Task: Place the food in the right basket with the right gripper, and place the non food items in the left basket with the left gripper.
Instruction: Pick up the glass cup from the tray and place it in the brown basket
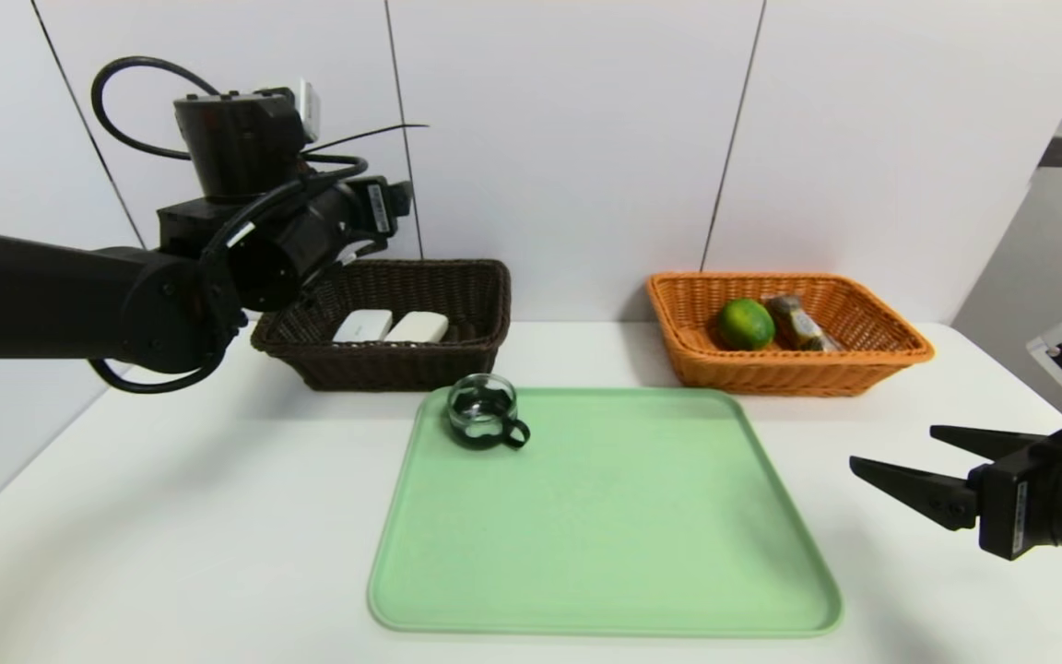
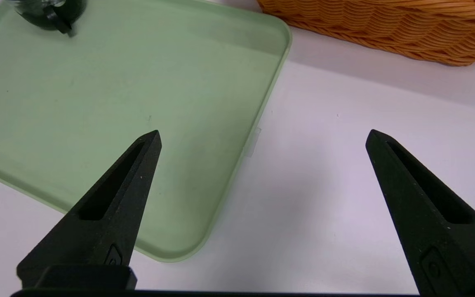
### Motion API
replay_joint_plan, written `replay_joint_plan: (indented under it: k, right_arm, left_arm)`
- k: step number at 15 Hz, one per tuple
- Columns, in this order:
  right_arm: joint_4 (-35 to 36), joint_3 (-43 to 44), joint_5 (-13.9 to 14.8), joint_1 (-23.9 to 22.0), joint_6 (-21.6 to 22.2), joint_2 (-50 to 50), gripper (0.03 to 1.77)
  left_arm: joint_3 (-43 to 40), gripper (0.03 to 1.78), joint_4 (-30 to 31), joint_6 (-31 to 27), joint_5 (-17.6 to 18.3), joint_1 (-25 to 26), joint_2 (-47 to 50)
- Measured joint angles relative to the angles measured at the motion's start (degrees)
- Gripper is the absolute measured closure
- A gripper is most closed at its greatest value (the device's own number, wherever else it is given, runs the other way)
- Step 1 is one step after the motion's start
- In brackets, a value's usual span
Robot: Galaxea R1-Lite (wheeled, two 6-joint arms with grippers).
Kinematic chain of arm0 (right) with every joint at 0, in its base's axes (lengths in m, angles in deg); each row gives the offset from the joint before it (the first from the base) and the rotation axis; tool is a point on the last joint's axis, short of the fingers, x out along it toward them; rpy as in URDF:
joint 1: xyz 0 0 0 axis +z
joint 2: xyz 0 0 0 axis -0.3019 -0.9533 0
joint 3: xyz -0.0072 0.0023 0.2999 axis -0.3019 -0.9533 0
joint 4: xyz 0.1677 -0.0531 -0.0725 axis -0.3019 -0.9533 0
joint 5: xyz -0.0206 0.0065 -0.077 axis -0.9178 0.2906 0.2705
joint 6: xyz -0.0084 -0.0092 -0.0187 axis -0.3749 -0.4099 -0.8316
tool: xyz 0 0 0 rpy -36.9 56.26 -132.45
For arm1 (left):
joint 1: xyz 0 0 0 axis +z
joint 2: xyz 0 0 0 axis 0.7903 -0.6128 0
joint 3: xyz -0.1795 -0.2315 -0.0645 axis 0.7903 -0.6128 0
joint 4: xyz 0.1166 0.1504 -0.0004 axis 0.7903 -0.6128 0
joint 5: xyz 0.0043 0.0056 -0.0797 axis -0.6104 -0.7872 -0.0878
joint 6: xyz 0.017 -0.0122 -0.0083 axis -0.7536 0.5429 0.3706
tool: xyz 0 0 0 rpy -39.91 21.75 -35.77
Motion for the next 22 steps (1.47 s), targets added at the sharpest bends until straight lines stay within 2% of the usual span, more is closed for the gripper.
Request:
replay_joint_plan:
  k: [5, 6, 8, 12, 14, 16, 19, 22]
  right_arm:
    - [-0.09, 2.6, 0.02, -0.05, 0.13, 0.8, 0.09]
    - [-0.3, 2.6, 0.12, -0.09, 0.09, 1.02, 0.09]
    - [-0.65, 2.49, 2.12, -0.05, -0.41, 1.49, 0.09]
    - [-0.65, 1.68, 2.71, 0.0, -0.74, 1.99, 0.09]
    - [-0.65, 1.22, 2.86, -0.02, -0.68, 2.18, 0.09]
    - [-0.69, 0.89, 2.86, -0.13, -0.63, 2.58, 0.09]
    - [-0.69, 0.77, 2.86, -0.2, -0.63, 2.71, 0.09]
    - [-0.63, 0.99, 2.82, -0.48, -0.69, 2.54, 0.09]
  left_arm:
    - [-19.7, 0.14, 0.55, 1.54, 0.13, -4.63, 9.07]
    - [-24.53, 0.14, 3.15, 2.76, 0.33, -5.73, 10.36]
    - [-34.07, 0.13, 10.73, 3.06, 1.9, -6.95, 11.96]
    - [-52.76, 0.12, 30.03, -1.33, 10.39, -7.8, 13.2]
    - [-56.26, 0.12, 35.34, -1.52, 13.62, -7.91, 12.02]
    - [-56.39, 0.12, 38.14, -1.33, 14.06, -7.96, 9.16]
    - [-54.82, 0.12, 46.64, -1.46, 14.88, -7.97, 1.84]
    - [-54.08, 0.12, 52.08, -1.62, 18.47, -7.97, -5.1]
